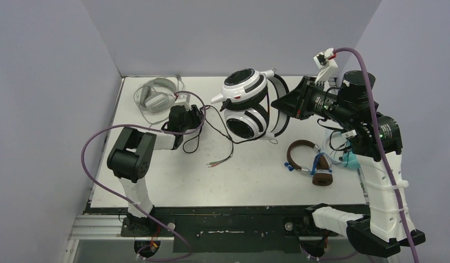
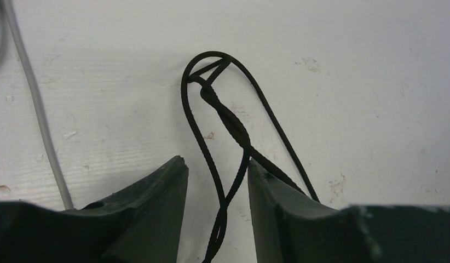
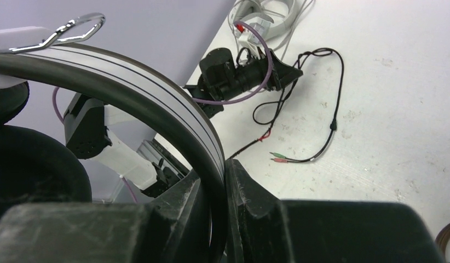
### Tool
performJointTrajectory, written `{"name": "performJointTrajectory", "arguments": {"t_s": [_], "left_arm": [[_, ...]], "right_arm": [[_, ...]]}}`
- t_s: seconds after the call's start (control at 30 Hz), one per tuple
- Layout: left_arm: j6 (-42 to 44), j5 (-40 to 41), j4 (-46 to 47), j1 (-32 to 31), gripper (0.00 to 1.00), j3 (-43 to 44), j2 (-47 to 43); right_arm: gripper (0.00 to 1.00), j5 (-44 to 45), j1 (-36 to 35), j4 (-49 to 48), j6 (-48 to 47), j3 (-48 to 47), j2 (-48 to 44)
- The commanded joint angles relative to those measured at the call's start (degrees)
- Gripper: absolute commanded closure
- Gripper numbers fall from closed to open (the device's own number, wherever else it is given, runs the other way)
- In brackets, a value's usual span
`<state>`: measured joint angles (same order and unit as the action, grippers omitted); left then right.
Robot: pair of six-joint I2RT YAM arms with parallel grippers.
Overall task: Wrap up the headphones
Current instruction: Wrap the headphones cable around the headphones.
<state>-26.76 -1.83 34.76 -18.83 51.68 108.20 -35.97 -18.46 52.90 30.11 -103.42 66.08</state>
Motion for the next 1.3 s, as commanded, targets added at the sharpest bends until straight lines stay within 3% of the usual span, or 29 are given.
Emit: {"name": "performJointTrajectory", "arguments": {"t_s": [0.0, 0.07, 0.2, 0.23, 0.27, 0.3, 0.43, 0.6, 0.73, 0.9, 1.03, 1.27], "left_arm": [[-0.89, -1.27, 3.90, 2.05, 0.62, 0.33, -2.71], [-1.95, -2.75, 2.66, 2.69, 0.60, 1.89, -2.49], [-3.05, -3.49, -1.58, 2.28, 0.42, 3.39, -4.10], [-3.50, -2.84, -1.64, 2.15, 0.32, 1.90, -5.33], [-4.09, -2.03, -1.44, 2.13, 0.10, 0.29, -6.72], [-5.03, -1.09, -1.21, 2.17, 0.03, -1.50, -8.46], [-6.04, 2.11, -2.93, 2.39, 0.03, -7.56, -16.74], [-5.85, 7.08, -7.68, 2.31, 0.03, -13.46, -26.32], [-0.69, -3.58, 8.13, -2.17, 0.06, -21.77, -31.40], [13.94, -5.60, 18.44, -16.19, 0.07, -24.68, -32.63], [24.74, -9.32, 28.40, -21.94, 0.08, -27.65, -30.04], [29.19, -8.04, 19.53, -23.81, 0.10, -26.16, -31.51]], "right_arm": [[1.00, -0.14, -0.26, -1.32, -0.16, 0.41, -0.67], [1.00, 1.53, -0.26, -0.02, -1.12, 1.98, -1.22], [1.00, 8.03, -0.23, 1.69, -2.22, 3.96, -1.73], [1.00, 10.40, -0.19, 1.90, -2.24, 3.98, -1.62], [1.00, 12.70, -0.20, 2.05, -2.18, 4.01, -1.47], [1.00, 15.09, -0.25, 2.13, -1.99, 4.06, -1.30], [1.00, 23.15, -0.17, 1.72, -0.56, 4.81, -0.16], [1.00, 24.56, -0.08, 0.00, 0.19, 4.96, 1.13], [1.00, 23.11, 0.04, -1.09, 0.28, 4.82, 1.55], [1.00, 22.40, 0.08, -1.19, 0.63, 4.30, 1.80], [1.00, 21.44, 0.08, -1.18, 0.92, 3.94, 1.32], [1.00, 21.35, 0.08, -0.70, 0.92, 3.39, 0.56]]}}
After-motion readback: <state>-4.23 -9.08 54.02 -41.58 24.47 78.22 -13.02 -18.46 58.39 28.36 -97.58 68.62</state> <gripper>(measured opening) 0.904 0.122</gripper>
